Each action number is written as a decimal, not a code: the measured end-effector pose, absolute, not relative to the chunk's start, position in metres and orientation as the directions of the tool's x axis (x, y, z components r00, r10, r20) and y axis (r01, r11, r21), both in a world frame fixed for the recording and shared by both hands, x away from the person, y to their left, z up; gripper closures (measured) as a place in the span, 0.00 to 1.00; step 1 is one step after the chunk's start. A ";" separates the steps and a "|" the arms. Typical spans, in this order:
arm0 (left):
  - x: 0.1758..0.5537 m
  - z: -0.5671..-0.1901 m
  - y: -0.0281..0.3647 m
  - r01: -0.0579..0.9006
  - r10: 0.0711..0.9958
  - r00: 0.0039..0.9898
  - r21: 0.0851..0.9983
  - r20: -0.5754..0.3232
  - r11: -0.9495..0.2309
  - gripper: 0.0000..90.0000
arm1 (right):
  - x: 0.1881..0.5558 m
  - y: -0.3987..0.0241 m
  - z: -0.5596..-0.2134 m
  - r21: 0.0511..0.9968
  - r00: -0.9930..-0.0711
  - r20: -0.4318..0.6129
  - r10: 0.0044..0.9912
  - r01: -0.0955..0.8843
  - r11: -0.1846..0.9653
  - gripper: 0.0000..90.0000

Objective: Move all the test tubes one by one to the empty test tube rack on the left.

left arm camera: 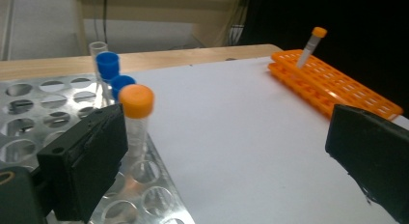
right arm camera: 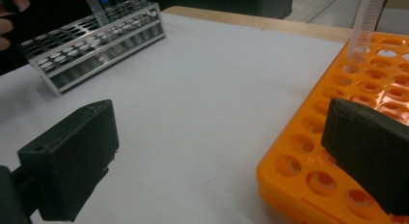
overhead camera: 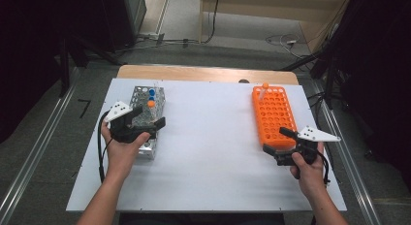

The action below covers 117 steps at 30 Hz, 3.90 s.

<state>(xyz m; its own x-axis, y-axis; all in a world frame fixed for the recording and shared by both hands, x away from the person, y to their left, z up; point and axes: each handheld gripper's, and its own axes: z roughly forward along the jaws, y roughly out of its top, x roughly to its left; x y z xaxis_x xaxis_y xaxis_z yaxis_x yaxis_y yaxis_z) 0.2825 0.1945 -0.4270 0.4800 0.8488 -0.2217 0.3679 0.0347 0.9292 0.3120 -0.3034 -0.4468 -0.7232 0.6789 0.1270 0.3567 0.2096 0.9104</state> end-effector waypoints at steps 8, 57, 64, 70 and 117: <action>0.257 -0.431 0.187 0.339 0.815 0.536 0.940 -0.221 0.031 0.00 | 0.351 -0.296 -0.439 0.912 -0.666 0.118 0.737 0.366 0.184 0.03; 0.244 -0.428 0.170 0.327 0.775 0.590 0.944 -0.226 0.026 0.00 | 0.437 -0.269 -0.421 0.921 -0.449 0.021 0.893 0.356 0.158 0.80; 0.246 -0.422 0.152 0.317 0.750 0.629 0.948 -0.203 -0.009 0.02 | 0.400 -0.268 -0.418 0.928 -0.531 0.025 0.847 0.328 0.179 0.80; 0.249 -0.419 0.134 0.313 0.721 0.668 0.949 -0.188 -0.043 0.04 | 0.369 -0.259 -0.416 0.932 -0.609 0.028 0.793 0.302 0.199 0.80; 0.243 -0.428 0.053 0.250 0.535 0.839 0.944 -0.099 -0.217 0.75 | 0.262 -0.149 -0.450 0.886 -0.897 0.002 0.443 0.207 0.415 0.80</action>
<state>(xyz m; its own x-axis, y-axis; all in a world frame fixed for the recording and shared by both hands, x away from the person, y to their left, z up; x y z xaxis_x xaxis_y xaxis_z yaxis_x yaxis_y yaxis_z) 0.2428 0.0533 -0.4278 0.8392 0.5346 -0.0995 0.2502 -0.2172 0.9435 0.2622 -0.1487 -0.4498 -0.8966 0.4428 0.0015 0.2067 0.4154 0.8859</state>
